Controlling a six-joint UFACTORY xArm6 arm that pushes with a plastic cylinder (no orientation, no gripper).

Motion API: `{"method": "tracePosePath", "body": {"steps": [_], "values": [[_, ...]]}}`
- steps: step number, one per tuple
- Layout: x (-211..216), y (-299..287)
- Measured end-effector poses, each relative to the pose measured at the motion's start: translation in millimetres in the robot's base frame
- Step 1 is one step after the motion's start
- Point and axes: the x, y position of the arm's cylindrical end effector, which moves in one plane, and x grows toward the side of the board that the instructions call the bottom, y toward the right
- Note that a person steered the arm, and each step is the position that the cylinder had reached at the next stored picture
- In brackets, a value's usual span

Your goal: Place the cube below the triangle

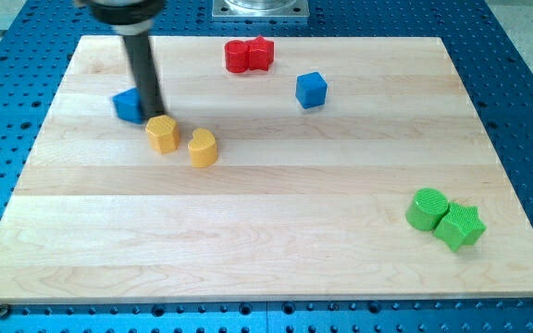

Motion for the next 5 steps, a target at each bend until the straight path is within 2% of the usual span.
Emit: {"method": "tracePosePath", "body": {"steps": [1,2,3,4,5], "values": [[5.5,-12.7],[16.0,89.2],[15.2,214.6],[-40.5,344.2],[-76.1,384.5]]}}
